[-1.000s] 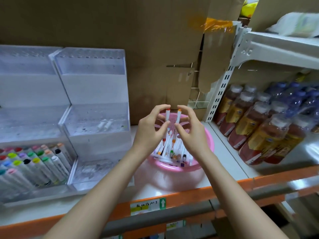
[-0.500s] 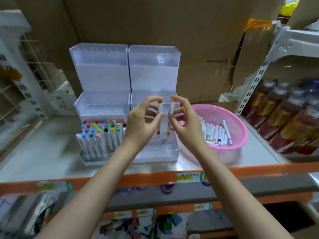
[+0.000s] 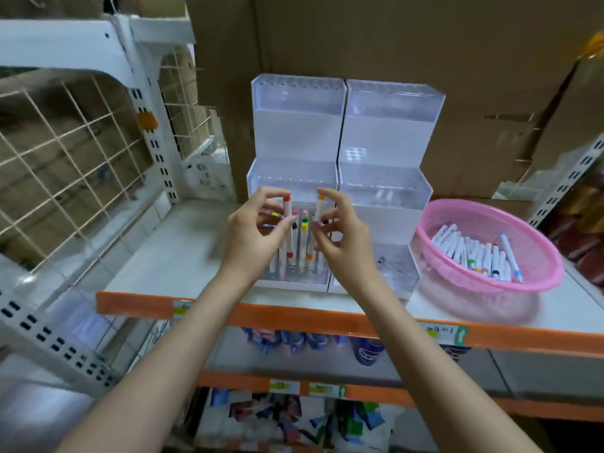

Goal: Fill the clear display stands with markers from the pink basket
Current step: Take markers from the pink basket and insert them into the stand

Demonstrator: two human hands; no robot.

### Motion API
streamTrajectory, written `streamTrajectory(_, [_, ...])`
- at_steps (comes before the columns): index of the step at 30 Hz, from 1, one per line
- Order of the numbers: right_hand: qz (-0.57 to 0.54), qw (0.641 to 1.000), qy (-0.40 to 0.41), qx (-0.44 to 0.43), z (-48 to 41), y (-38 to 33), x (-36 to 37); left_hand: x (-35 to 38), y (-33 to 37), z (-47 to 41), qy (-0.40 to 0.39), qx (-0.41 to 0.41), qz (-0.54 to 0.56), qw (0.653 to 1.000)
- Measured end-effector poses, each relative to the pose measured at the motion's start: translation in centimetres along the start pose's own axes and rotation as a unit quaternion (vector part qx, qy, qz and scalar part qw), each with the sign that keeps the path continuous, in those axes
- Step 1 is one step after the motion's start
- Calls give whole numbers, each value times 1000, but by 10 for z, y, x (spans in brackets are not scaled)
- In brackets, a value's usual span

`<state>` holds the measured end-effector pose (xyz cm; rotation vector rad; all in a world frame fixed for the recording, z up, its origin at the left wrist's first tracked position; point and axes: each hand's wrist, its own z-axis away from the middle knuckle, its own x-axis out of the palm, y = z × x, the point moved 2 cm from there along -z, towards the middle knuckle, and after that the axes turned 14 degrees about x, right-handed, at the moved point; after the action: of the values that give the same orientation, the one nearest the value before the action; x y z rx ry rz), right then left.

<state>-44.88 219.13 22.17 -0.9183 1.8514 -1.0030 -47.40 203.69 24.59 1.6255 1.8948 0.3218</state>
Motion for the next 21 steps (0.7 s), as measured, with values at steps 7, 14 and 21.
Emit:
streamTrajectory(7, [0, 1000, 23, -1, 1, 4, 9, 4, -12, 7, 4, -10, 13, 1000])
streamTrajectory(14, [17, 1000, 20, 2, -2, 7, 11, 6, -14, 3, -3, 3, 8, 1000])
streamTrajectory(21, [19, 1000, 13, -14, -4, 2, 15, 11, -20, 2, -29, 5, -17, 999])
